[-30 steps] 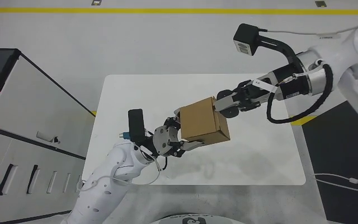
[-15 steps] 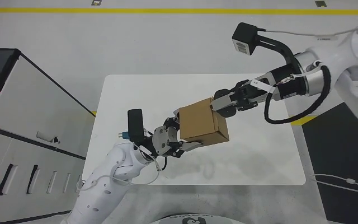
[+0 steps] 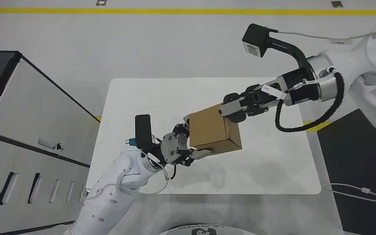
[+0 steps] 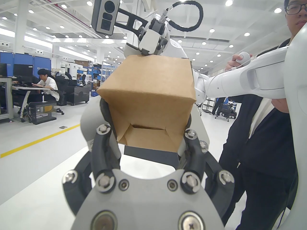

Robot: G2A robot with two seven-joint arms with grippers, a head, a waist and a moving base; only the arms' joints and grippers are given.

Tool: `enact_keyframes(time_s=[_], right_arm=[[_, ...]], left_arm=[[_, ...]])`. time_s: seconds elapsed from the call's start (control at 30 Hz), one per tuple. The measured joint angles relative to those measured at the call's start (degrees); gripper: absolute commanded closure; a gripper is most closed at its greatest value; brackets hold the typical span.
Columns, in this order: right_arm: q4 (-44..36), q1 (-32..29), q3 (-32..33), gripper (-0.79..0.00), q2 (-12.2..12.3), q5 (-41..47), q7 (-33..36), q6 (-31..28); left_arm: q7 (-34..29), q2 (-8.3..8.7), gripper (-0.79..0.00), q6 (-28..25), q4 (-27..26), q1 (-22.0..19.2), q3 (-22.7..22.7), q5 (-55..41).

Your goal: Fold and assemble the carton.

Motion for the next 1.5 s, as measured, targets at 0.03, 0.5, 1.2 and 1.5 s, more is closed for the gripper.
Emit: enact_keyframes(time_s=[0.03,0.5,1.2,1.5], right_arm=[[-0.03,-0.09,0.08,0.000,-0.04,-0.10,-0.08,-0.21],[-0.46,-1.24,0.66,0.000,-0.88,-2.01,-1.01,-2.42],[0.67,-4.79,5.39,-0.071,-1.00,0.26,-3.19,-4.30],[2.28,-7.99,9.23,-0.785,-0.68,4.57,-4.82,-6.23]], left_arm=[[0.01,-0.01,0.000,-0.05,0.01,-0.03,0.05,-0.06],[-0.06,-0.16,0.000,-0.49,0.43,-0.68,0.65,-0.84],[0.33,-0.35,0.000,-0.56,1.48,-1.09,0.61,-2.64],[0.73,-0.39,0.000,-1.29,1.78,-1.18,0.39,-2.83]])
